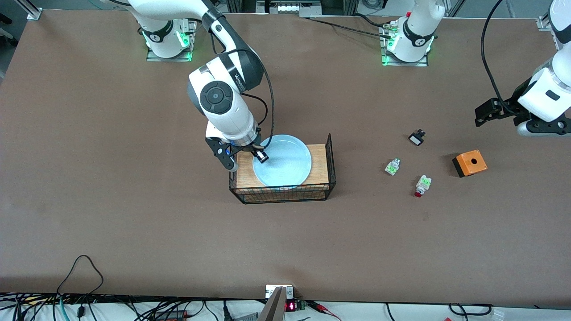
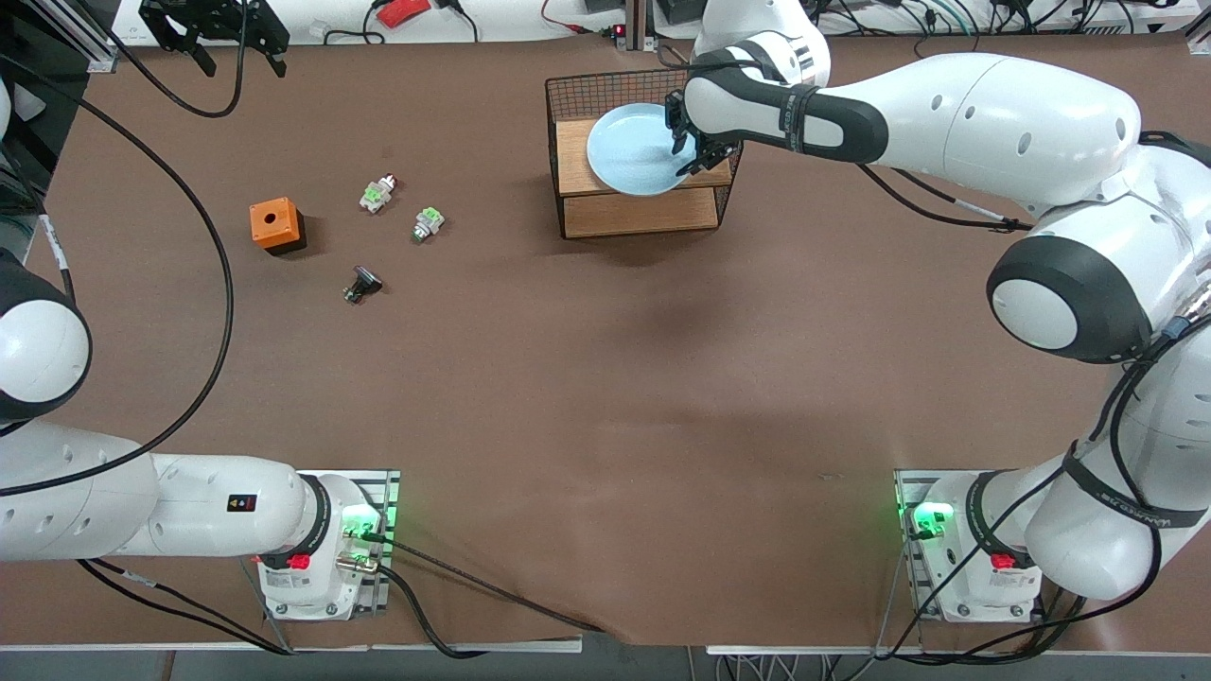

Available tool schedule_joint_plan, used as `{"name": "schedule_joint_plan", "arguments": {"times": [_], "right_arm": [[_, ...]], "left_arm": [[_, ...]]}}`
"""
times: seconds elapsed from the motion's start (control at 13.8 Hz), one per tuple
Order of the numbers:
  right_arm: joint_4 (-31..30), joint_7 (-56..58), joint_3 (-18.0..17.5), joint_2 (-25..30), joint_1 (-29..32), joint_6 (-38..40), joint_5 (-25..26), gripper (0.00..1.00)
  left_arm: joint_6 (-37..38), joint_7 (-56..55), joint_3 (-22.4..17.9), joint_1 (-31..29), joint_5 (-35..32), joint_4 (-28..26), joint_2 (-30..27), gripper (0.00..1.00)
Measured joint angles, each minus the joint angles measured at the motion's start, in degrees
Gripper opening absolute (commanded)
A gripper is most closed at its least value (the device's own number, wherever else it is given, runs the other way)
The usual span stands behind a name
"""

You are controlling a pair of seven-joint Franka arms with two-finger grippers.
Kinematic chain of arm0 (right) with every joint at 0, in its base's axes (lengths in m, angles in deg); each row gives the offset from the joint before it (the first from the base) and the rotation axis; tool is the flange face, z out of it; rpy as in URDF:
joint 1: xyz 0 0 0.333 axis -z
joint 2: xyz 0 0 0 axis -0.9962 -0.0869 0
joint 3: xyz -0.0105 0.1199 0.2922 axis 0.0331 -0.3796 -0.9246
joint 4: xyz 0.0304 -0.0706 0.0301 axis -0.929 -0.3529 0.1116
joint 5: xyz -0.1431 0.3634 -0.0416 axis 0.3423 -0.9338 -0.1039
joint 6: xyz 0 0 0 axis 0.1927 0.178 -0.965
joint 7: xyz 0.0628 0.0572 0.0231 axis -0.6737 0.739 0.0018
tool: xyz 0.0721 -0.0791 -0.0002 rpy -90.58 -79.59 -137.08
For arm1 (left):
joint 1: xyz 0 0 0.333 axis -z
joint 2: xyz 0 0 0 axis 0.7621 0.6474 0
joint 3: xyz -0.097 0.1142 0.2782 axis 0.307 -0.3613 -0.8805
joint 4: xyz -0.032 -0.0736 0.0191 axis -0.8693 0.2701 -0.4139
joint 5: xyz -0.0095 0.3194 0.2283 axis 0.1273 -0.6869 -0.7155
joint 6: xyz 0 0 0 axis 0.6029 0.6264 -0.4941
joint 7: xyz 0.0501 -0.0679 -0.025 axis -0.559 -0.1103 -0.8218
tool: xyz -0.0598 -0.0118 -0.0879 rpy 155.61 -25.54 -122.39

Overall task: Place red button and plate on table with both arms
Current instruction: 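Open the left gripper and raise it back to rest, then close the right gripper on the plate rim and lift the plate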

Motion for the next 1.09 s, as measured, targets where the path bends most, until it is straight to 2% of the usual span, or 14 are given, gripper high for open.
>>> {"name": "schedule_joint_plan", "arguments": {"times": [0.65,1.09], "right_arm": [[0.01,0.41,-0.17,0.03,-0.20,0.30,0.00,0.01],[0.05,1.17,-0.33,0.10,-1.24,0.71,0.00,0.00]], "left_arm": [[1.19,-0.01,0.07,0.18,0.00,0.54,-0.42,1.00],[1.19,-0.01,0.34,0.27,0.00,0.58,-0.49,1.00]]}}
